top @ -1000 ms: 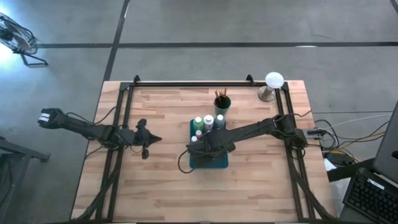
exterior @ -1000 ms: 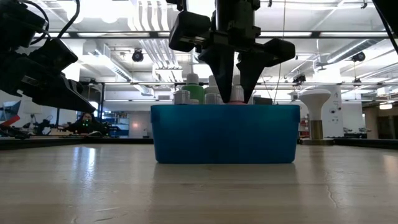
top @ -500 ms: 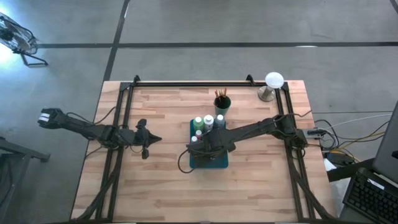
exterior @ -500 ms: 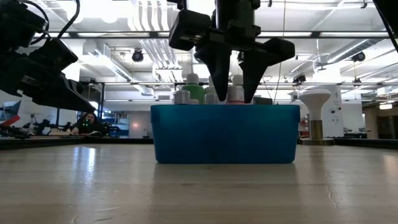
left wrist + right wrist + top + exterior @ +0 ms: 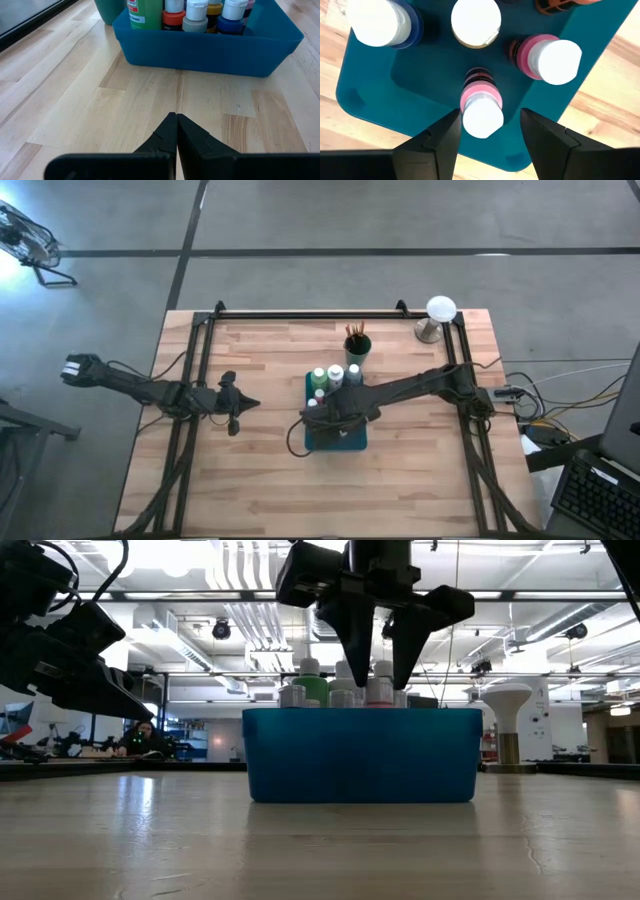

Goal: Pick & Place Paint Supplies
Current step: Return to Home Position

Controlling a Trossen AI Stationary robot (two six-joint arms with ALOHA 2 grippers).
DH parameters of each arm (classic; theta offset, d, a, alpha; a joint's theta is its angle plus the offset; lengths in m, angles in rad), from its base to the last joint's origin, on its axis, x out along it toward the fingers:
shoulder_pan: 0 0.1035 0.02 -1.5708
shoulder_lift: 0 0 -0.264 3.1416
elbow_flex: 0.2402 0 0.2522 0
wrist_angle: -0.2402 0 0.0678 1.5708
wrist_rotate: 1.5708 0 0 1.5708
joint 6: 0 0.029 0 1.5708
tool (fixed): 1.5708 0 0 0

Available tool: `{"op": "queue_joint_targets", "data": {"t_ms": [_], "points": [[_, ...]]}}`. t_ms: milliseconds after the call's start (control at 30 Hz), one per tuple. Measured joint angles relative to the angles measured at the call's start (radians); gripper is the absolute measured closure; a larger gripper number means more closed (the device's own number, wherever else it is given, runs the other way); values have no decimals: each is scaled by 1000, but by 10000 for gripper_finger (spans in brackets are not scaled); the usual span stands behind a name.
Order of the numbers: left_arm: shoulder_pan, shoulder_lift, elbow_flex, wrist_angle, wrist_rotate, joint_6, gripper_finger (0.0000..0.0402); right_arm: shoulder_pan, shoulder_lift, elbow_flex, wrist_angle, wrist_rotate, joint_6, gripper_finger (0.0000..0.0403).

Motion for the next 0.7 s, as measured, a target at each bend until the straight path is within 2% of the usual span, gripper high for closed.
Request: {"op": "queue_joint_targets", "data": {"t_ms": [333, 700], "points": [[0, 0, 0, 0, 0, 0, 394, 1, -5, 58, -69, 31, -1, 211], [0, 0, 0, 0, 0, 0, 394, 15, -7, 236, -222, 187, -40, 226]]}}
